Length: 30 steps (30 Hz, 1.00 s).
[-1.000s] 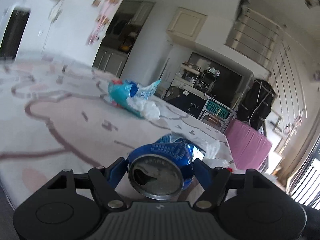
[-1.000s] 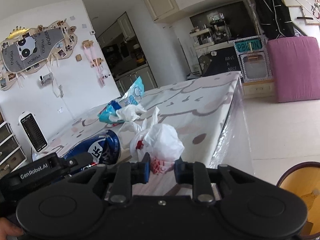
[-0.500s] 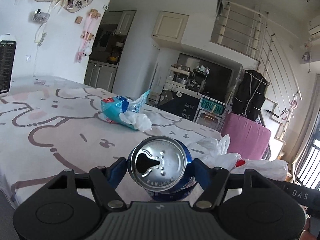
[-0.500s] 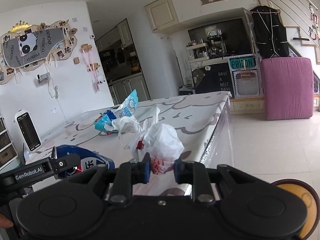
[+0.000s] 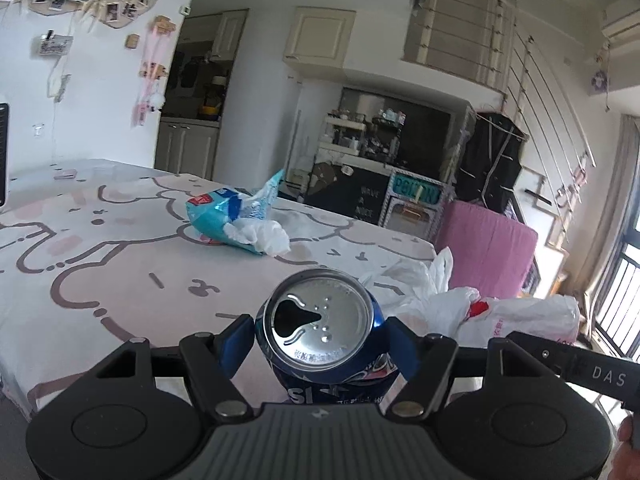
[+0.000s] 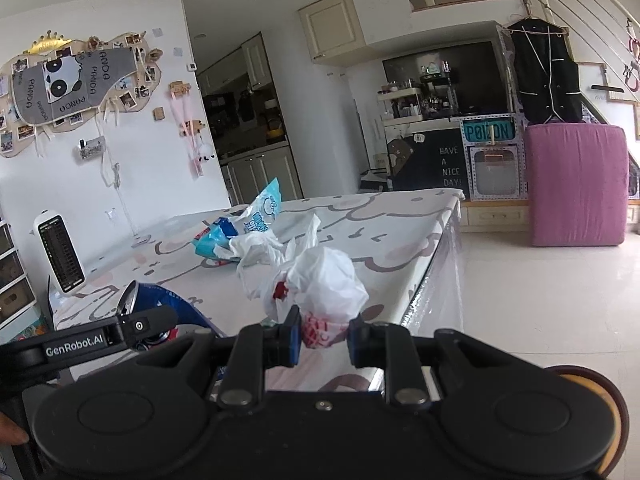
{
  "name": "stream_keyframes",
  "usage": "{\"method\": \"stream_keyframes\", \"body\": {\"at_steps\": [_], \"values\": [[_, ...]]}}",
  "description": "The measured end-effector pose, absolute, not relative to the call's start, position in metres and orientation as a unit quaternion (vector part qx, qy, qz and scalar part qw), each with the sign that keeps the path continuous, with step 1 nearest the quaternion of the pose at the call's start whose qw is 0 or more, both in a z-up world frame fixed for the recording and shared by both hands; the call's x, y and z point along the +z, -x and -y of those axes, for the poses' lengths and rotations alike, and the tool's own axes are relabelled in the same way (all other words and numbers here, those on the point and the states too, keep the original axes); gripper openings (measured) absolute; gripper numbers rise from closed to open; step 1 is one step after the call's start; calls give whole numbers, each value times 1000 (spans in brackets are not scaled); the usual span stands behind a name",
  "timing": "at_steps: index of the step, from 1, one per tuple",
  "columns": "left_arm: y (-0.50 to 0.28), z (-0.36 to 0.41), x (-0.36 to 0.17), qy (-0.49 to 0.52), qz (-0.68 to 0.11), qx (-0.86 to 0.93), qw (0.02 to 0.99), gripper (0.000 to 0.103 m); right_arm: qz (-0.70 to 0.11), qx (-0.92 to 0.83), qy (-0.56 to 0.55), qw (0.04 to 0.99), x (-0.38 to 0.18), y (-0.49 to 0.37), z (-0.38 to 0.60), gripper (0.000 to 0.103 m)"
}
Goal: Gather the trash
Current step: 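Carry the can and white bag with both tools toward the wastebasket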
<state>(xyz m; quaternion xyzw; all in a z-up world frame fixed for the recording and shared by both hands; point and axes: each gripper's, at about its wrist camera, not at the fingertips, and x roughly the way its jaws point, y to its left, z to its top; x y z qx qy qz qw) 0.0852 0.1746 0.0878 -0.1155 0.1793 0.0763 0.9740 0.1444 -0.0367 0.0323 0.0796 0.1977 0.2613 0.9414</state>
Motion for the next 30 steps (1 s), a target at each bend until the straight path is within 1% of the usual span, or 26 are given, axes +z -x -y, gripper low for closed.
{"method": "stream_keyframes", "body": {"at_steps": [8, 14, 23, 30], "values": [[-98, -162, 109, 88, -200, 21, 976, 71, -201, 244, -60, 947, 48, -140, 43, 23], [-110, -143, 124, 68, -203, -7, 977, 70, -195, 213, -48, 956, 61, -135, 69, 23], [-135, -89, 133, 36, -206, -55, 976, 70, -194, 146, -40, 969, 71, -130, 129, 23], [-152, -43, 129, 16, -212, -99, 972, 70, -198, 94, -29, 975, 70, -124, 177, 23]]}}
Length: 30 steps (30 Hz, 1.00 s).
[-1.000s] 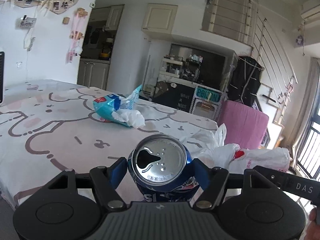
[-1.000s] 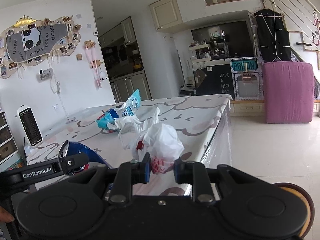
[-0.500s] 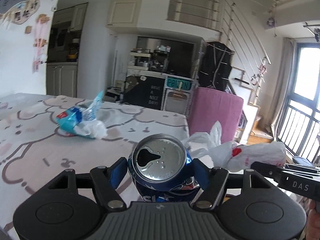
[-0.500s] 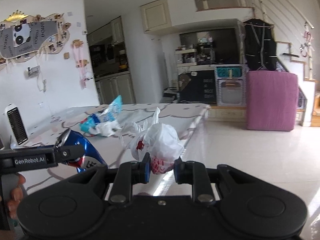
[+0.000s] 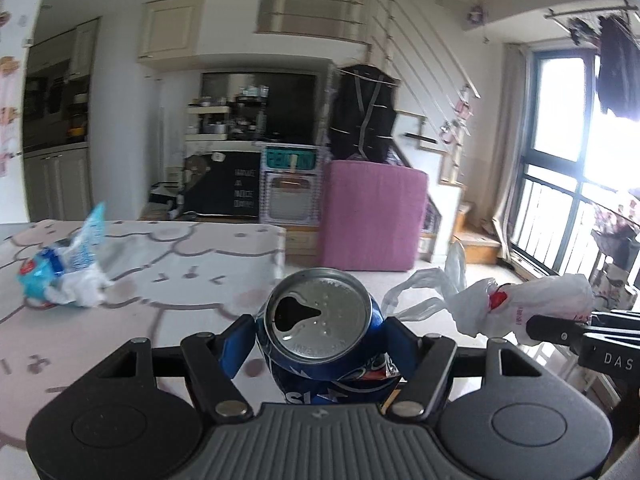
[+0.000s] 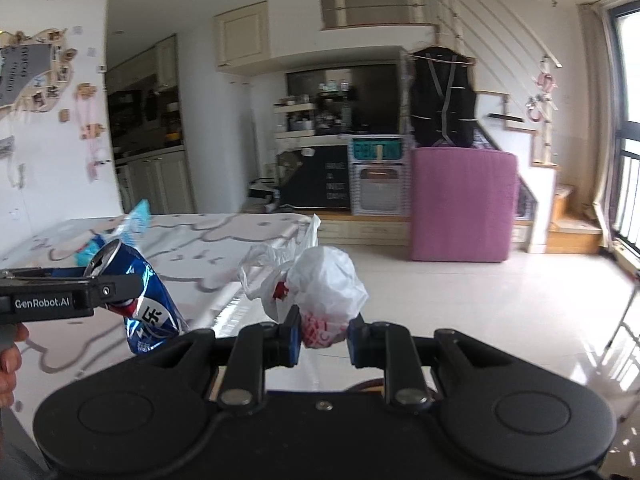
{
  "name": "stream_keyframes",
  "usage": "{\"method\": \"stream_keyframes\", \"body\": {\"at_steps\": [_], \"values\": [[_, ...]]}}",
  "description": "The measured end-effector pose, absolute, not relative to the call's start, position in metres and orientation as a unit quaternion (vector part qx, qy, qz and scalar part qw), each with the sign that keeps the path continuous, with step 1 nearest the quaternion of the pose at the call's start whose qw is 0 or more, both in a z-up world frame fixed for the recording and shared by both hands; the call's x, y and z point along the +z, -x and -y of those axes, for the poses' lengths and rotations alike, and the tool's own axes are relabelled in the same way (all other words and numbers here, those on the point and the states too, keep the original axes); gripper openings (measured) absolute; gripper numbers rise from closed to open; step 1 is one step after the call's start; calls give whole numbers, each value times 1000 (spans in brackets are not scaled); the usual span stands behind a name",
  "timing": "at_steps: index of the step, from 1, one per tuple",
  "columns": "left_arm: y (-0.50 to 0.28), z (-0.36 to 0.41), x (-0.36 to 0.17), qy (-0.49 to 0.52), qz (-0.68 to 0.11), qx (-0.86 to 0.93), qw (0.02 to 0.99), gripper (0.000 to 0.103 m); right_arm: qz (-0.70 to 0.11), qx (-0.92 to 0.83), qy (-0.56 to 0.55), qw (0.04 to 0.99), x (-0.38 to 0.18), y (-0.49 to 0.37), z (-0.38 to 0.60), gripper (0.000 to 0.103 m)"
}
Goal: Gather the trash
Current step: 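Carry the can and white bag with both tools toward the wastebasket, then open the left tool dropping the blue can while the right tool lowers the white bag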
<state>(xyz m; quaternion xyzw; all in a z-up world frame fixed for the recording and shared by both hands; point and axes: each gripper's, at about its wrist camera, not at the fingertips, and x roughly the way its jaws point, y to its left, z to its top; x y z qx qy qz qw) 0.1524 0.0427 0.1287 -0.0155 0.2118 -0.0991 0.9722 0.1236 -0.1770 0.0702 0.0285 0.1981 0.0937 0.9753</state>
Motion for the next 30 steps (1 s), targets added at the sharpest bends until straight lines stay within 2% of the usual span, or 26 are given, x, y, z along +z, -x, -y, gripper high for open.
{"method": "stream_keyframes", "body": {"at_steps": [14, 30], "values": [[-211, 26, 94, -11, -258, -168, 951, 70, -248, -8, -18, 969, 33, -133, 247, 23], [-324, 90, -21, -105, -358, -243, 896, 69, -385, -50, -18, 922, -79, -218, 257, 23]]}}
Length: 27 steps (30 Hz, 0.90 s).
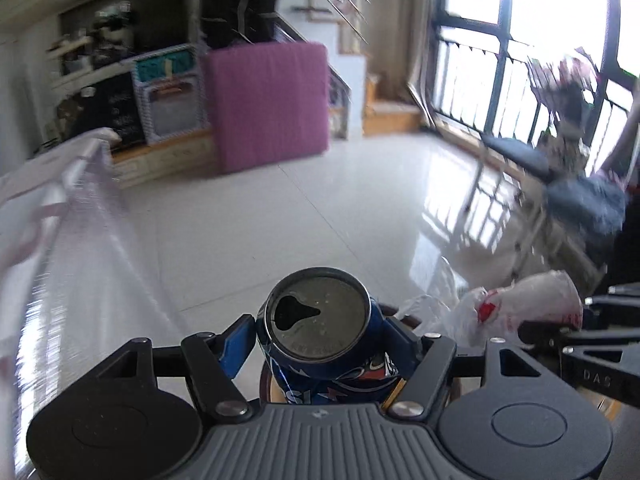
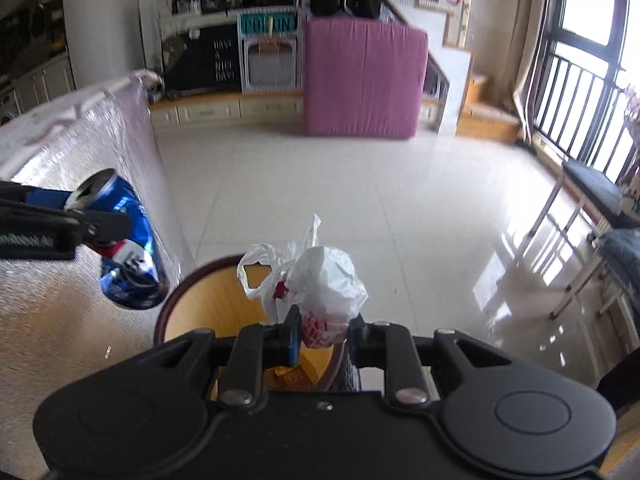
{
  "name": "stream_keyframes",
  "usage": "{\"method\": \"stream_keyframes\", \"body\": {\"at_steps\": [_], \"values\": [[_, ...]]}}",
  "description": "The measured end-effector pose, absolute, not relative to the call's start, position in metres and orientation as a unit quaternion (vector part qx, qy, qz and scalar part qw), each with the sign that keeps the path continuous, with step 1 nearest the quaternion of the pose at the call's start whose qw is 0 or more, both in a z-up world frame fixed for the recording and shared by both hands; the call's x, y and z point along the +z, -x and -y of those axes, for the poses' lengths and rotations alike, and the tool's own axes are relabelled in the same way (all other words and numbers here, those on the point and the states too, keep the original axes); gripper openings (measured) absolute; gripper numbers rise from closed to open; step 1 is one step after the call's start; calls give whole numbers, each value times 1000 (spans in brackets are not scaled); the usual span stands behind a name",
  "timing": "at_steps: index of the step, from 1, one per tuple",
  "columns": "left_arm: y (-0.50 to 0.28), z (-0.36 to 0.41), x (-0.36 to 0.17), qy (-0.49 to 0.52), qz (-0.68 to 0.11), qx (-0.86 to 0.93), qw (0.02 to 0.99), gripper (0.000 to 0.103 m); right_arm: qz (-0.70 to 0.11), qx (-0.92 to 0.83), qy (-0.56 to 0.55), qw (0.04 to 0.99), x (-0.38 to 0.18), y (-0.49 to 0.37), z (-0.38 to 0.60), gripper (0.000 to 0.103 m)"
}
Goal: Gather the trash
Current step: 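Open the left tool dropping the blue can while the right tool lowers the white bag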
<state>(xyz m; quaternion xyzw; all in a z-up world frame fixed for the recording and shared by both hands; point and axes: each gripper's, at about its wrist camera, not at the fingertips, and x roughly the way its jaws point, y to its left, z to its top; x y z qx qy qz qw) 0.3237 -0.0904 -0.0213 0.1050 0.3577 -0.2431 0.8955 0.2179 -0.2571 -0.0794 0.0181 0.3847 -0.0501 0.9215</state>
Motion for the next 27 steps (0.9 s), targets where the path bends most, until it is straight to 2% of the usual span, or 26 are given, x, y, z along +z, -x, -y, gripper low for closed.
{"method": "stream_keyframes", "body": {"at_steps": [8, 15, 21, 27], "values": [[-355, 127, -82, -176, -391, -299, 853, 69, -441, -55, -14, 896, -116, -266, 254, 23], [-349, 154, -135, -357, -401, -352, 767, 69, -478, -43, 11, 877, -142, -271, 248, 23], [-352, 157, -162, -399, -433, -384, 712, 70, -494, -41, 23, 868, -148, -277, 244, 23], [-361, 159, -166, -440, -404, -384, 704, 70, -510, -47, 51, 858, -158, -292, 239, 23]]}}
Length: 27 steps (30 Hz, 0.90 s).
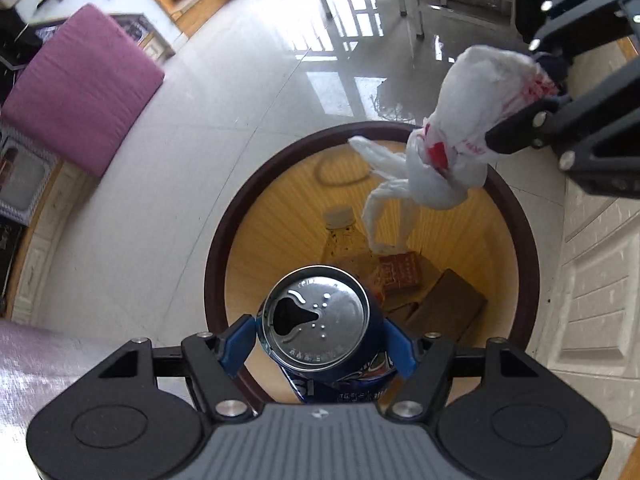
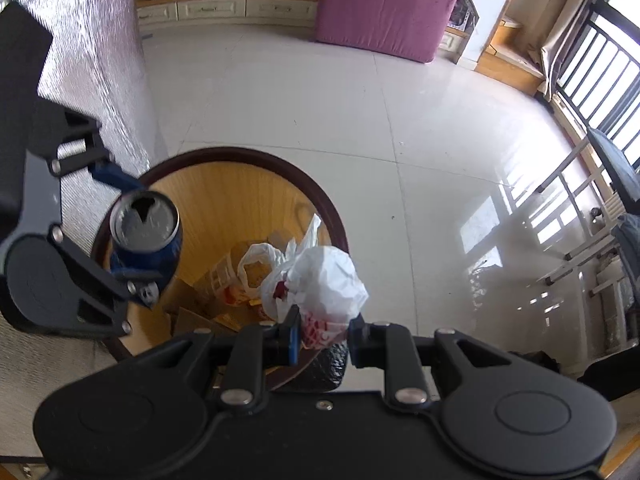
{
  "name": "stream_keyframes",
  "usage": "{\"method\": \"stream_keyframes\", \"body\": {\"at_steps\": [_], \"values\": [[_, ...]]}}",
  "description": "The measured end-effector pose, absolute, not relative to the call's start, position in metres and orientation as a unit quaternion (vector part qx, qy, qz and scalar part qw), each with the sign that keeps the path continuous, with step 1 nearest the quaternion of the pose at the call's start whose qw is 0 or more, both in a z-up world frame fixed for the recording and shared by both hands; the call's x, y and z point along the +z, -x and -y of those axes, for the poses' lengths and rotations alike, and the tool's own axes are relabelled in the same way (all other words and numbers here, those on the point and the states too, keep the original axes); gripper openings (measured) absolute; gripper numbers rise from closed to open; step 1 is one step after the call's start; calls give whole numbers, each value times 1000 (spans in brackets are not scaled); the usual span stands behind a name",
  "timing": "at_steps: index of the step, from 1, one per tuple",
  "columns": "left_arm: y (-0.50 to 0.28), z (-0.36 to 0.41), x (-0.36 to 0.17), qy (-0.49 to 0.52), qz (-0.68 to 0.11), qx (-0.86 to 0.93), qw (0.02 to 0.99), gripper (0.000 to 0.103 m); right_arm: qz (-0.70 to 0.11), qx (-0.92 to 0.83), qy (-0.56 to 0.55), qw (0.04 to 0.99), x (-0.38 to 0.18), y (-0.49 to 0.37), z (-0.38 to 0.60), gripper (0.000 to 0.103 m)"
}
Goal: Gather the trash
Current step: 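Open the left tool dropping the blue can while the right tool lowers the white bag, then lower the white bag into the wastebasket and open the right tool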
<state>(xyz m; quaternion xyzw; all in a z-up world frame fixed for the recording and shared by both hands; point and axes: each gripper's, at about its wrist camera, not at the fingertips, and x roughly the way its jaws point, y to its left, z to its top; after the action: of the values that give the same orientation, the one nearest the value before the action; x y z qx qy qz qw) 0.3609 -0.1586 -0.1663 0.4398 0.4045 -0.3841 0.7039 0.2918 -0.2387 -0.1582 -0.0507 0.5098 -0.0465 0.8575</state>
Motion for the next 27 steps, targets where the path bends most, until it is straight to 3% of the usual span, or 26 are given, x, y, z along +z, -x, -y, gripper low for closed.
{"method": "stream_keyframes", "body": {"at_steps": [8, 11, 16, 19, 21, 22, 25, 27], "values": [[-373, 172, -185, -488, -374, -382, 690, 72, -522, -42, 94, 847, -169, -302, 221, 23], [-380, 175, -182, -472, -389, -379, 695, 80, -526, -41, 97, 844, -172, -303, 223, 23], [-380, 174, -174, -437, -415, -389, 697, 81, -526, -34, 107, 843, -175, -310, 221, 25], [-380, 173, -173, -428, -424, -393, 695, 81, -530, -9, 88, 843, -180, -317, 213, 29], [-381, 173, -172, -423, -428, -397, 693, 81, -538, 6, 65, 840, -182, -318, 215, 49], [-381, 174, -173, -422, -430, -399, 691, 80, -538, 10, 58, 841, -182, -318, 215, 52], [-376, 173, -174, -421, -434, -403, 686, 81, -537, 4, 49, 842, -181, -316, 219, 51], [-374, 173, -176, -422, -439, -402, 684, 81, -537, 2, 38, 843, -180, -317, 223, 45]]}}
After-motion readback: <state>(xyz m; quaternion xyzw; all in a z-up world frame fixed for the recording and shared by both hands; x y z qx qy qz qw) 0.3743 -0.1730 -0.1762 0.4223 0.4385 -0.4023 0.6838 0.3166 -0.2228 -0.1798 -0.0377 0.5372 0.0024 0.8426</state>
